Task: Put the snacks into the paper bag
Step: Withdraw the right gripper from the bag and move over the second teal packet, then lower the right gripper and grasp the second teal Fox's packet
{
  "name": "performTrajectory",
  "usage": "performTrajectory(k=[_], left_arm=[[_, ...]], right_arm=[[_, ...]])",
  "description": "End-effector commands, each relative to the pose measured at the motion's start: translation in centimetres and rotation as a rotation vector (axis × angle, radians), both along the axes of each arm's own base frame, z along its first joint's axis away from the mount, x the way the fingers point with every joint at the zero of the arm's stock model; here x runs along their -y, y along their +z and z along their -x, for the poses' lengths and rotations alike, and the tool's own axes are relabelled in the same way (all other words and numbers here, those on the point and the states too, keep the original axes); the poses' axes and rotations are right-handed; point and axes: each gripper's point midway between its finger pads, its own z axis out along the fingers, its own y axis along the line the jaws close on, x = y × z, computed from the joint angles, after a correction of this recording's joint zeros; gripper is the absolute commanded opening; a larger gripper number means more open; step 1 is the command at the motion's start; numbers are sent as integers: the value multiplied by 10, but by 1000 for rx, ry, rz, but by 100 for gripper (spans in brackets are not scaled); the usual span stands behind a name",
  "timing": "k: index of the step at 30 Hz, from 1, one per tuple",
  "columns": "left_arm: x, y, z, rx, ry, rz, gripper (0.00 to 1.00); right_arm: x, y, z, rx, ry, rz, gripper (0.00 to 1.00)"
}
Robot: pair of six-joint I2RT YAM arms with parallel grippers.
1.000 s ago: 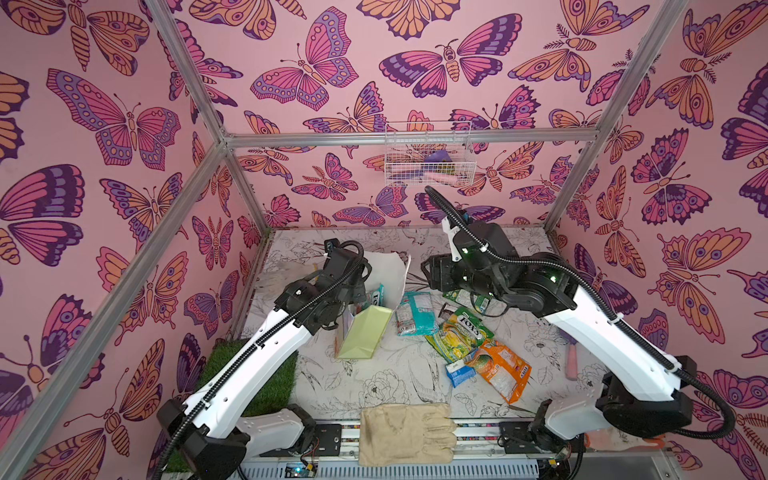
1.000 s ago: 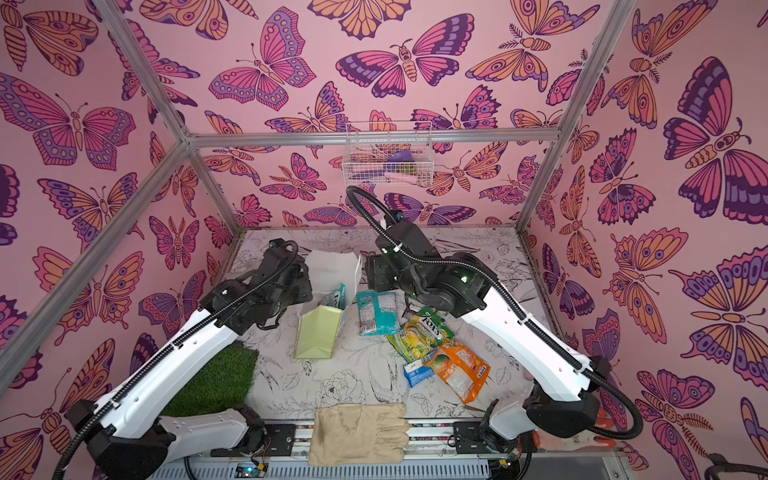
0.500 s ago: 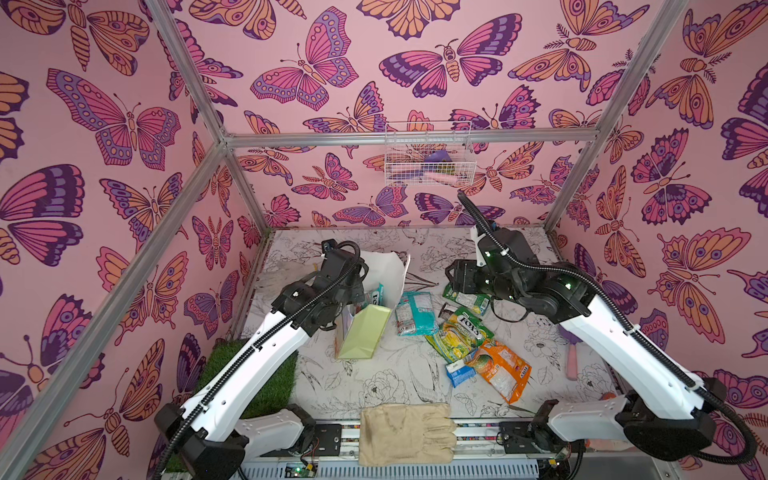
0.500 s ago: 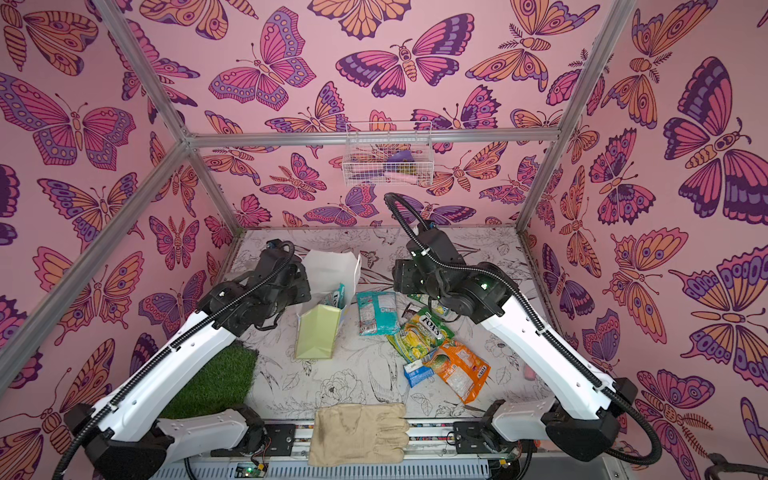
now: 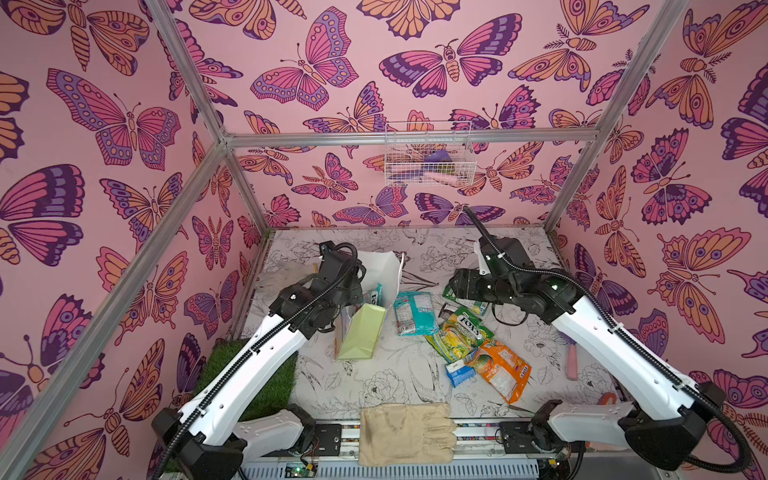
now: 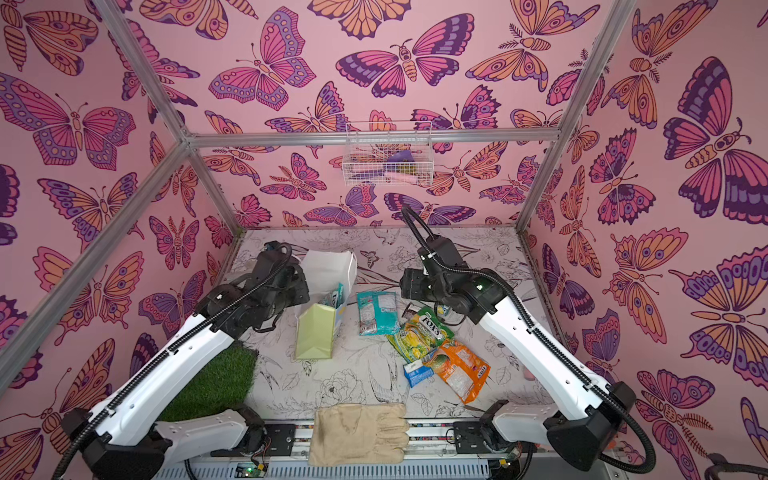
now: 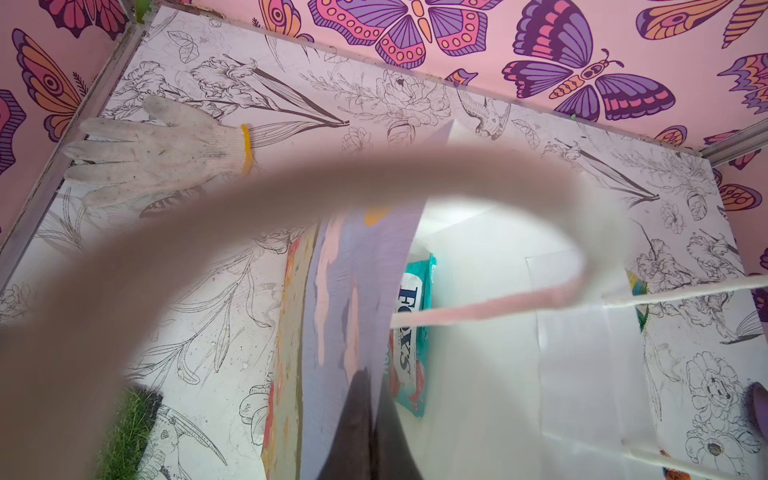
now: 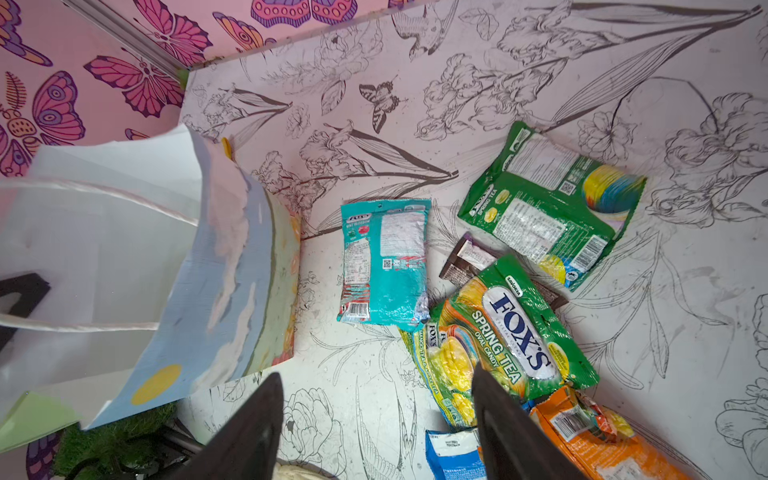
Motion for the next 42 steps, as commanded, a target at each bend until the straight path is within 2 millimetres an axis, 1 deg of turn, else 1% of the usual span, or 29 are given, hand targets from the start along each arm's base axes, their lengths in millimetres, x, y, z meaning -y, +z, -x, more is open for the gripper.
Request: performTrajectory(k=[1,4,11,15,23,29,35,37,39,42], left_arm=[[-1,1,2,9,-5,18,0],[1,2,1,20,-21,32,0],[0,4,1,36,-30,41,0],[-1,2,0,33,-28,43,0],[-1,1,2,34,-28,56,0],[0,-1,4,32,-33,68,0],[1,1,5,41,-42,83,0],[1,0,6,40,-43,80,0],[0,0,6,42,-43,82,0],[1,-1,7,39,-45,82,0]], right_arm=[[-10,1,-1,-5,32,-70,72],[-16,-12,-3,-48,59,-85,72],[-39,-28,0,-85,147,-168,74],[-41,-40,-1,-100,156,-183,75],[-36,-78,-10,-178,157,-161,73],[-39,-101,-18,-229,185,-133,72],[-44,-129,-26,-275,218,-102,70],[-45,-132,-27,-275,223,-102,70],[-47,-147,-29,-300,225,-93,70],[-48,-156,-33,-308,226,-87,70]])
